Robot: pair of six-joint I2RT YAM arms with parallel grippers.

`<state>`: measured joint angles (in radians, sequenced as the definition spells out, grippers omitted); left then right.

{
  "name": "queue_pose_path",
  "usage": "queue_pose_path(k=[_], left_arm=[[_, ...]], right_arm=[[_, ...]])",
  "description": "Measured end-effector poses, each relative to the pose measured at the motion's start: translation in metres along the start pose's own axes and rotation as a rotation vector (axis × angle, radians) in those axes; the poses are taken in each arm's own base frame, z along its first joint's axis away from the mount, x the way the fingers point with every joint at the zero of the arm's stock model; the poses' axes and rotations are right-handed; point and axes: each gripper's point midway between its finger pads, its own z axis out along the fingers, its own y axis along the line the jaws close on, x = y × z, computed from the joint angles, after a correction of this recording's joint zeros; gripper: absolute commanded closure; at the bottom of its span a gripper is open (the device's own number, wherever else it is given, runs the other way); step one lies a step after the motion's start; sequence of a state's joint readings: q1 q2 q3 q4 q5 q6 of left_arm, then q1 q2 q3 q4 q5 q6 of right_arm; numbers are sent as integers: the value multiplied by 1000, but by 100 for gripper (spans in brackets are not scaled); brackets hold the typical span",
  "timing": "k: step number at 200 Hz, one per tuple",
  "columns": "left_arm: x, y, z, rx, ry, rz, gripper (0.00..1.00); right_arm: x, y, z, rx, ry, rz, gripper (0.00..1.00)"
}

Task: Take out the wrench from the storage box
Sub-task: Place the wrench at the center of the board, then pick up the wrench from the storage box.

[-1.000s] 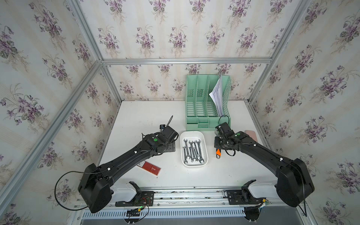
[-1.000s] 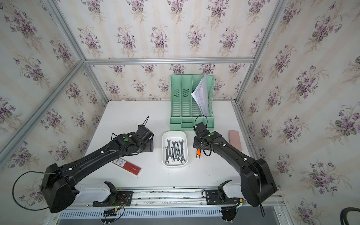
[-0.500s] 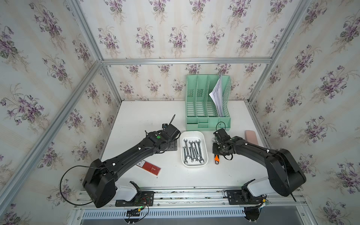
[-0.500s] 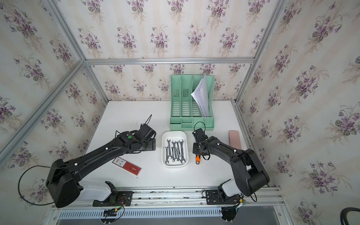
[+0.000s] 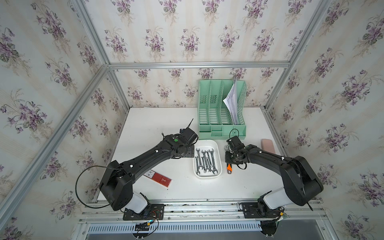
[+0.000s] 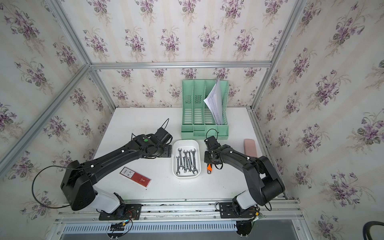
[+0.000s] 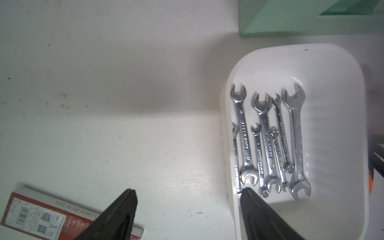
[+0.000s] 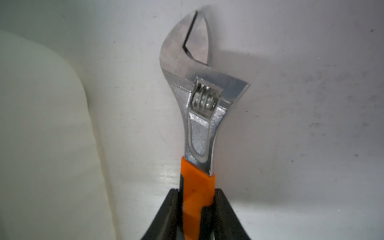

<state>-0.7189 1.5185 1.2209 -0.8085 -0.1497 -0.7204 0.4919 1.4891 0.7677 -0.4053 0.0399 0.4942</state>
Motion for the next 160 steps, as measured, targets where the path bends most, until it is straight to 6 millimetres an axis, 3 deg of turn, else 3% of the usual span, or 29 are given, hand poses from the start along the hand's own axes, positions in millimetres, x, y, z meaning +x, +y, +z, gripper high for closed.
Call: queue_pose_path(k=[43, 84, 108, 160], left_arm=[[-13, -18, -13, 6, -6, 29, 25], [-17, -52, -17, 7, -7, 84, 38], [-15, -71, -8, 8, 7, 114, 48], [-8, -110, 26, 3, 53, 173, 54]], right_arm=[[-27, 7, -35, 5, -69, 11, 49], [-54, 20, -71, -25, -134, 31, 48], [-60, 24, -87, -48, -157, 33, 47], [-59, 26, -103, -84, -175, 43, 45]])
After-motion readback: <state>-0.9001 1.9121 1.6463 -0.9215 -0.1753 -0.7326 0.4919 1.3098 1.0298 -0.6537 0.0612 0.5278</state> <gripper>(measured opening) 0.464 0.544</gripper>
